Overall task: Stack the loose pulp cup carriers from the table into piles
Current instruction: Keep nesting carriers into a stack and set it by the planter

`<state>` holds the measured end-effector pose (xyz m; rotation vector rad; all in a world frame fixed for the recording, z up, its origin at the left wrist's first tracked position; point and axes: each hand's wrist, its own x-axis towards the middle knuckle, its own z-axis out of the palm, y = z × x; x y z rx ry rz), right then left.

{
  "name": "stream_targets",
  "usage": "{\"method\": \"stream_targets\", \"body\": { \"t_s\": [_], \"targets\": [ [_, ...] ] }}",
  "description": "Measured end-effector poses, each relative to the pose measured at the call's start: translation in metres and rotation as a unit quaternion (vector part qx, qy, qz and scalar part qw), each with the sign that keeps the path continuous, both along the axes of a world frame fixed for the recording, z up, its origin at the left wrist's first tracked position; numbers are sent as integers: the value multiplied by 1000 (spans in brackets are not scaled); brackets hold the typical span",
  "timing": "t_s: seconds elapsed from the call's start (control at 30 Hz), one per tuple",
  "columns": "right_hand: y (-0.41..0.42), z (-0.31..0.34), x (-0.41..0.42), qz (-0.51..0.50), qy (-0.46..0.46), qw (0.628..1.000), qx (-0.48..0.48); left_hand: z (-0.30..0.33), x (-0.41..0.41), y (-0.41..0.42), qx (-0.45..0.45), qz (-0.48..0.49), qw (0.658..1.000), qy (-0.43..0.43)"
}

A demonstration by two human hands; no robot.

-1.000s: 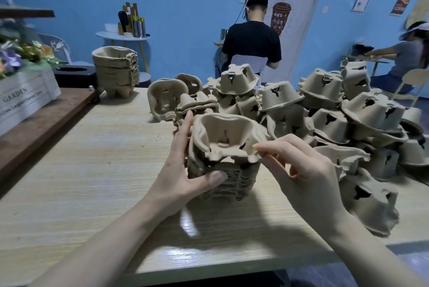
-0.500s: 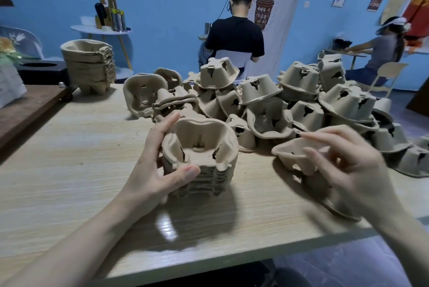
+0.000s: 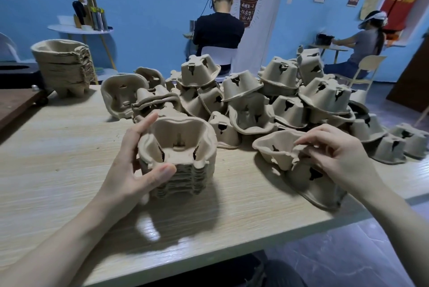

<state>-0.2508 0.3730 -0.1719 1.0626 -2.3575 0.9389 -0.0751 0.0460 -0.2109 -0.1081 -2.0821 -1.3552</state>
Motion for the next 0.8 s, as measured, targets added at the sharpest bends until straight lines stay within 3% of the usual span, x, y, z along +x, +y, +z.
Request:
{"method": "stream_targets", "body": {
  "t_s": [0.23,0.57,0.8],
  "targets": [
    [-21,7,18,48,113,988,-92,0,-1,0,-2,0,1000,0],
    [-79,28,51,130,145,949,-248,3,0,4,2,-13,1000,1],
    [-112,31,72,171,157,946,-226,2,-1,4,15,-15,1000,1]
  ]
}}
